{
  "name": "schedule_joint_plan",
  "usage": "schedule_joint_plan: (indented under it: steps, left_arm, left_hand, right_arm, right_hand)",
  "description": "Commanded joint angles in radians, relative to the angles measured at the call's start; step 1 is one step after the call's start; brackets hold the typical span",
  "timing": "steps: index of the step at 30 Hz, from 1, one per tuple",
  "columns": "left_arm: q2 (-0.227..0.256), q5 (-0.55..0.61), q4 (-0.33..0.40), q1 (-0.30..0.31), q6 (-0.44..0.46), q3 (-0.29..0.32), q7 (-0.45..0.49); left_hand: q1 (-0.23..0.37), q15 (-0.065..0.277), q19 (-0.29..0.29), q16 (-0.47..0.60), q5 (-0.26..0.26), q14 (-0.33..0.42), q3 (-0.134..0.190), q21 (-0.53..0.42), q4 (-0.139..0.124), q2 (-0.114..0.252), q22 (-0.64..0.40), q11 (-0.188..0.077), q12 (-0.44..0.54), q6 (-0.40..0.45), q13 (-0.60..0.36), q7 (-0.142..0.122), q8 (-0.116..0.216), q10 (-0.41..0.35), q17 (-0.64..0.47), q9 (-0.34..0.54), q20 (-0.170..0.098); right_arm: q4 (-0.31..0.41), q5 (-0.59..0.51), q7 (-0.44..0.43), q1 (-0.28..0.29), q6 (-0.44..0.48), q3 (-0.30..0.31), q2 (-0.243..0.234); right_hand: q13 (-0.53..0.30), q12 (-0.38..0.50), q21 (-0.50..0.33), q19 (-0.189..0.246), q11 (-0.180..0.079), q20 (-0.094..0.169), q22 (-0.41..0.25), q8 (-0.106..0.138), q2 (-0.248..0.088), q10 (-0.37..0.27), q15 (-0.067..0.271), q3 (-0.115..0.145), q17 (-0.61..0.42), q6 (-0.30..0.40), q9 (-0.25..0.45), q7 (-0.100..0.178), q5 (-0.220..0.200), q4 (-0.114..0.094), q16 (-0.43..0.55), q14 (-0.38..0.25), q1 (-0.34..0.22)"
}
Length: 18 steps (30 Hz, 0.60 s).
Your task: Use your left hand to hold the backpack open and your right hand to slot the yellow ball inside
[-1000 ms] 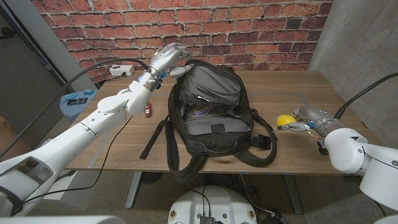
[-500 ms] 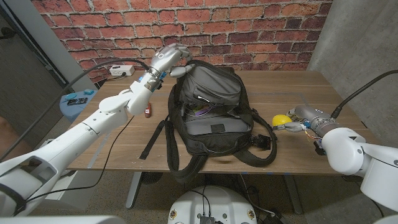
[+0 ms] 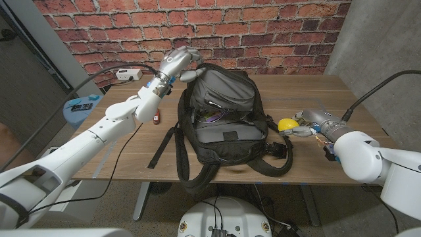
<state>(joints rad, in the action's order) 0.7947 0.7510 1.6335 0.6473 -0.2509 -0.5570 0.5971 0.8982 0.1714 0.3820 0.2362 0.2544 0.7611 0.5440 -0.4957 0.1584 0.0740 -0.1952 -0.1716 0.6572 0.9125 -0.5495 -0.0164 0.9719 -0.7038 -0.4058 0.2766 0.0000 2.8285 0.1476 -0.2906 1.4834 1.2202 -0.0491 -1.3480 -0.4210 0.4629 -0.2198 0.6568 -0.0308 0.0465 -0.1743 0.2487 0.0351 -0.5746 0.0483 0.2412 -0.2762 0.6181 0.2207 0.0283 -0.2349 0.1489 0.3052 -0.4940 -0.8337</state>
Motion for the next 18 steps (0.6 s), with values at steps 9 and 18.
schedule_joint_plan:
  steps: [9,18]
  left_arm:
    - [0.006,-0.006,-0.005,0.014,0.005,0.010,0.023]
    - [0.007,-0.008,-0.008,0.011,-0.001,0.009,0.025]
  left_hand:
    - [0.003,0.000,-0.005,-0.001,0.007,0.005,-0.002,-0.007,0.003,0.005,-0.003,-0.020,-0.004,-0.002,-0.002,0.002,0.010,-0.026,-0.005,-0.001,0.002]
    - [0.002,0.000,-0.007,-0.002,0.006,0.006,-0.001,-0.008,0.003,0.004,-0.002,-0.022,-0.005,-0.003,-0.003,0.001,0.011,-0.026,-0.004,-0.002,0.001]
  right_arm:
    - [-0.018,0.080,-0.005,-0.083,-0.162,-0.042,0.015]
    - [-0.036,0.111,-0.001,-0.057,-0.236,-0.007,0.066]
  right_hand:
    - [-0.001,0.006,0.005,0.003,0.004,0.000,-0.006,0.004,-0.008,-0.012,0.087,-0.001,-0.004,0.016,0.006,0.000,0.005,0.002,-0.001,-0.007,-0.019]
    - [0.001,0.008,0.004,0.005,0.007,0.001,-0.006,0.003,-0.013,-0.019,0.087,-0.001,-0.006,0.020,0.006,-0.001,0.007,0.003,0.001,-0.012,-0.027]
